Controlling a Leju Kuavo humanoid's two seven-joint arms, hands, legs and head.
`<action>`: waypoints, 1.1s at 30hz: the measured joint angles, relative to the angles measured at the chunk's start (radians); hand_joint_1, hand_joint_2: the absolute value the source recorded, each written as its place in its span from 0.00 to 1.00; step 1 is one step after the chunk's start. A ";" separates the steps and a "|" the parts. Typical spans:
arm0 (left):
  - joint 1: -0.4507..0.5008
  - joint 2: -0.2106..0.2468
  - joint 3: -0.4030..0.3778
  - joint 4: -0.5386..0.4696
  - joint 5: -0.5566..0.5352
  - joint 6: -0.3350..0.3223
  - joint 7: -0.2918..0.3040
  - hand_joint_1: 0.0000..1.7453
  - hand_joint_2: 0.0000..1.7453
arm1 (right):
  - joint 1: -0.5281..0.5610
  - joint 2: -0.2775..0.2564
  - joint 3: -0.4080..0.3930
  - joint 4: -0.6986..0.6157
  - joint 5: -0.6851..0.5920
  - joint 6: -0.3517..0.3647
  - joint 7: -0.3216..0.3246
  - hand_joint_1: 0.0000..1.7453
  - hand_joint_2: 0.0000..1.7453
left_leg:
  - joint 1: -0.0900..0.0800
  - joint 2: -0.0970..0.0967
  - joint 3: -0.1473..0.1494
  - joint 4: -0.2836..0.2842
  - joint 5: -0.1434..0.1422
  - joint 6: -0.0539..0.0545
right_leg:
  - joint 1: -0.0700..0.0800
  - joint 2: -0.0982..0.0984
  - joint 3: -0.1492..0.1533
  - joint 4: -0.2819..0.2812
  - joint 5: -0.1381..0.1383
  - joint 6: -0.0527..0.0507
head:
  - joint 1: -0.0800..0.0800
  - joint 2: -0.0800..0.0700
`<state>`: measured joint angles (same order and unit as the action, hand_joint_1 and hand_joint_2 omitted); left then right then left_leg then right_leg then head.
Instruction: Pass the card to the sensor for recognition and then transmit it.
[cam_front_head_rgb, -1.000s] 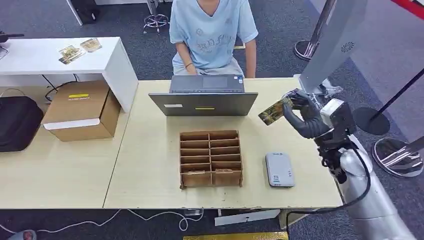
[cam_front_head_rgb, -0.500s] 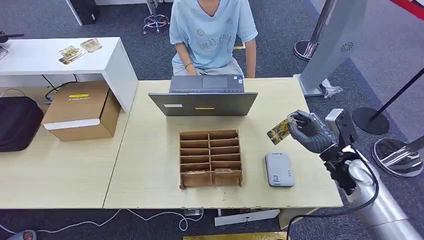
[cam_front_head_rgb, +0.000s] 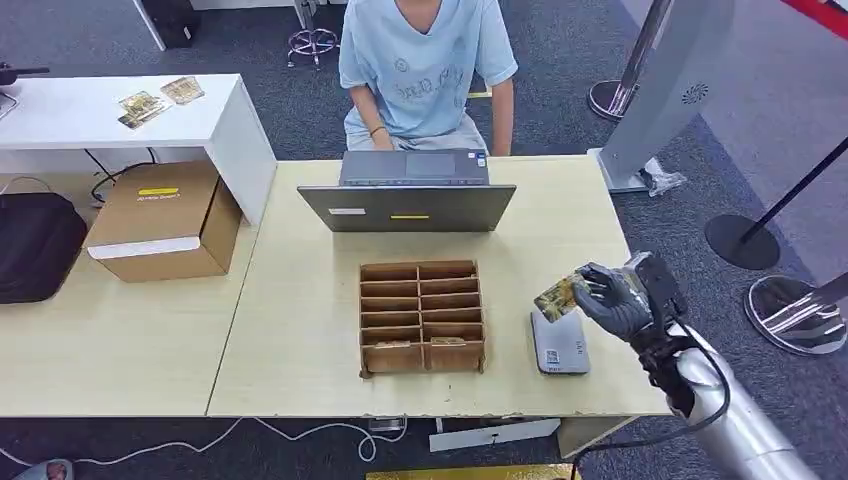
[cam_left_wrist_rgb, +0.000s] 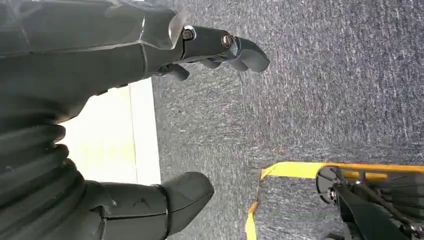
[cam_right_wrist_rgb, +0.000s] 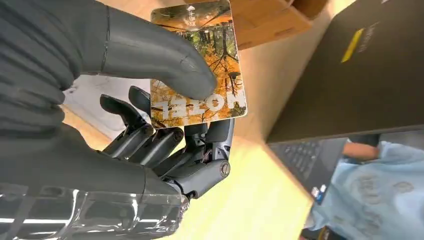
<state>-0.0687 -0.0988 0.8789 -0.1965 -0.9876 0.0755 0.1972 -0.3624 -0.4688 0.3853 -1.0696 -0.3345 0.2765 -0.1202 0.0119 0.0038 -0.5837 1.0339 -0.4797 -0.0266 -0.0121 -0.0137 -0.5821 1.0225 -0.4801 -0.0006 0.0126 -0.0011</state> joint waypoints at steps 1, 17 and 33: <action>0.000 -0.001 0.005 0.000 0.005 0.002 0.000 0.00 1.00 | 0.011 0.000 -0.003 0.000 0.000 -0.008 0.000 1.00 1.00 | 0.000 0.000 0.000 0.000 0.000 0.000 | 0.000 0.000 0.000 0.000 0.000 0.000 | 0.000 0.000; -0.001 -0.079 0.056 0.000 0.023 0.006 -0.065 0.00 1.00 | 0.218 0.054 -0.257 0.040 0.323 -0.158 -0.138 1.00 1.00 | -0.001 0.002 -0.002 0.000 -0.001 0.002 | 0.000 0.001 0.000 0.000 0.000 0.001 | 0.000 0.000; -0.003 -0.129 0.231 0.001 0.238 0.068 -0.113 0.00 1.00 | 0.101 0.178 -0.317 0.206 0.432 -0.163 -0.117 1.00 1.00 | 0.000 0.001 -0.001 0.000 -0.001 0.001 | 0.000 0.000 0.000 0.000 0.000 0.001 | 0.000 0.000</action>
<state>-0.0717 -0.2281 1.1094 -0.1957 -0.7496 0.1438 0.0843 -0.2612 -0.2911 0.0683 -0.8637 0.0977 0.1137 -0.2369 0.0116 0.0052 -0.5843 1.0338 -0.4804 -0.0253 -0.0122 -0.0136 -0.5821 1.0229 -0.4804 0.0000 0.0122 -0.0011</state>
